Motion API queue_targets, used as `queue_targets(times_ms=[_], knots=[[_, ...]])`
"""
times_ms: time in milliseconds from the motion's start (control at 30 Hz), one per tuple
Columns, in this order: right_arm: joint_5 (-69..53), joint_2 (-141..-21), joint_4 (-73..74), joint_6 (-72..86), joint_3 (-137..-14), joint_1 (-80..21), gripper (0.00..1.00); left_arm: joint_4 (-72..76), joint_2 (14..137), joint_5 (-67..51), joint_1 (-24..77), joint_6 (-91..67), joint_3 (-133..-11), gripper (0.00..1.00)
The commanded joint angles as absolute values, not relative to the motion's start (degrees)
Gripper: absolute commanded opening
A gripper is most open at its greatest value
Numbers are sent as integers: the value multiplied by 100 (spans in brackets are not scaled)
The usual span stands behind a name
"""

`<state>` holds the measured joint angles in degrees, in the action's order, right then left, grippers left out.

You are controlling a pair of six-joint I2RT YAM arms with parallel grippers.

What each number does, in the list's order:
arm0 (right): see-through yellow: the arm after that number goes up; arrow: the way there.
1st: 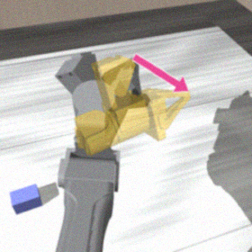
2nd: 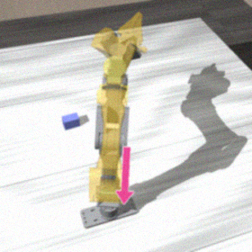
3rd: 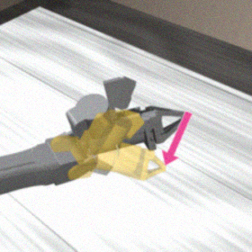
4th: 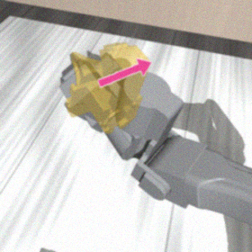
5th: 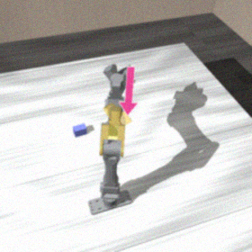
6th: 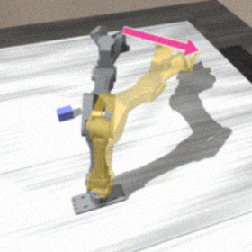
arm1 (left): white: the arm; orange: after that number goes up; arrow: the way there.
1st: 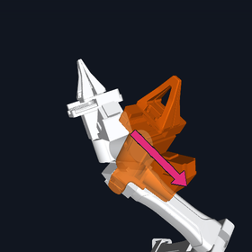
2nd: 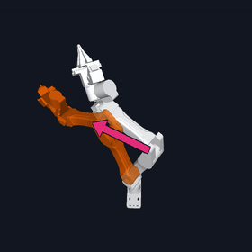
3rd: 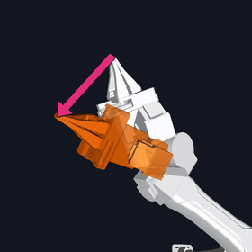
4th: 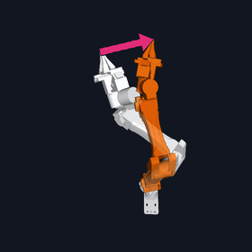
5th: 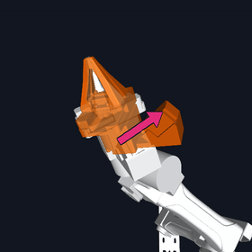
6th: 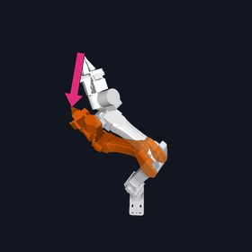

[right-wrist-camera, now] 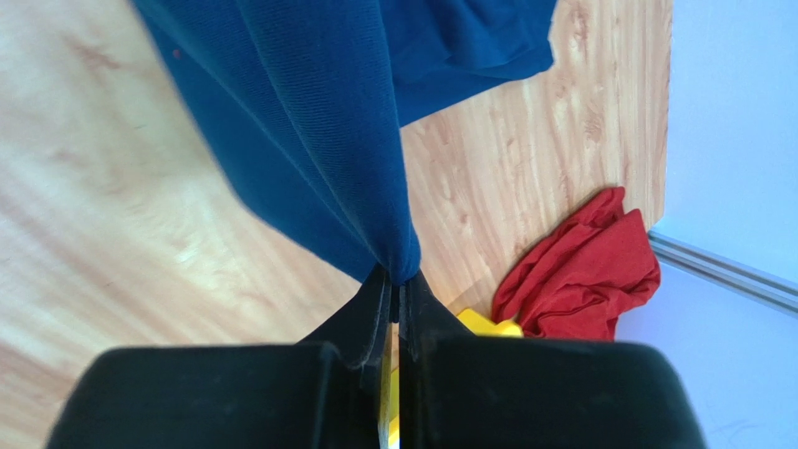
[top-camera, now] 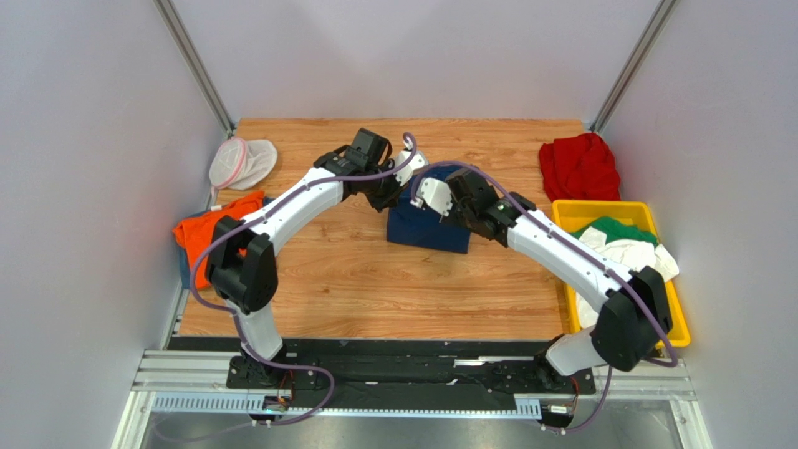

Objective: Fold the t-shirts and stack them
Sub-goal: Fold the tshirt

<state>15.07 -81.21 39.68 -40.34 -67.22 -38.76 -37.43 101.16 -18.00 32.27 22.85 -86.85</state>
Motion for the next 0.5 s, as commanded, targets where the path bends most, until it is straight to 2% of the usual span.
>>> queue_targets(times_ms=[0,267,467], knots=[[1204,-8813,3648,-4508,-7521,-3437,0,-3743,10748,-1758,3050,2505,-9534,0],[915,-9957,3560,-4772,-8463,-2883,0,-4104,12224,-1775,2786,2654,-11405,0],[809,-10730,3551,-4913,-9235,-2558,0,-4140,12946,-1749,2655,2742,-12338,0]])
